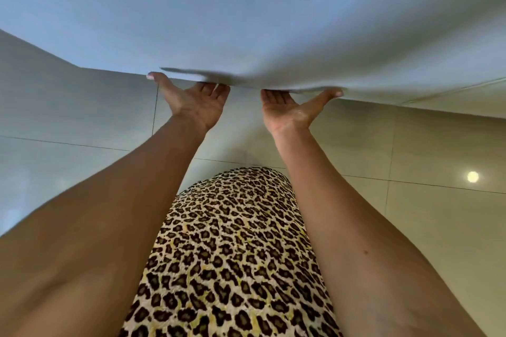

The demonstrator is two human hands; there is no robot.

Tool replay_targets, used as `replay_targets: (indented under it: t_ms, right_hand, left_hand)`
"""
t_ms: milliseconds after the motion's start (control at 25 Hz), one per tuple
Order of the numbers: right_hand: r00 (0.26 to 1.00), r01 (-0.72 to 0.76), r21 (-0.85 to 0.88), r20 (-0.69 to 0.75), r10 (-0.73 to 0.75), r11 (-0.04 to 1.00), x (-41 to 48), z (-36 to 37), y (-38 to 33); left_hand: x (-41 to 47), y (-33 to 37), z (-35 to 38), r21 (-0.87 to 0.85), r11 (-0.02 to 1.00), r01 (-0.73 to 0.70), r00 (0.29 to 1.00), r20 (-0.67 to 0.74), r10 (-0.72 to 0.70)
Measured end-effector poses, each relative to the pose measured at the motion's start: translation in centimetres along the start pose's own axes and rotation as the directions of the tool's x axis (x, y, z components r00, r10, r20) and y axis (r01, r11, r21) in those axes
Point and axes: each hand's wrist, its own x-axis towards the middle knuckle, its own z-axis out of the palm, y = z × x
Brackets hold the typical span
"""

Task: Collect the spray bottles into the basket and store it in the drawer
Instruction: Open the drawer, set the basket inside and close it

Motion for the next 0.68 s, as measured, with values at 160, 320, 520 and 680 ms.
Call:
replay_targets:
  t_ms: [160, 320, 520, 680]
  right_hand:
    - [1.0, -0.006, 0.029, 0.014, 0.005, 1.0, -0.4, 0.1, -0.1]
    - [1.0, -0.008, 0.037, -0.011, 0.008, 0.999, -0.5, 0.0, -0.1]
    - [0.998, -0.009, 0.011, -0.059, 0.01, 1.0, -1.9, -2.1, 0.6]
    - [0.994, -0.011, 0.017, -0.107, 0.012, 1.0, -4.1, -4.3, 1.2]
  left_hand:
    - [-0.4, 0.2, 0.5, 0.009, 1.0, 0.015, 1.0, -0.023, -0.014]
    - [-0.8, 0.2, 0.5, 0.02, 1.0, 0.022, 0.999, -0.032, -0.022]
    - [-2.0, -0.5, -1.4, 0.032, 0.999, 0.01, 0.996, -0.094, -0.007]
    - [-4.0, -1.3, -3.5, 0.061, 0.998, 0.027, 0.991, -0.133, -0.019]
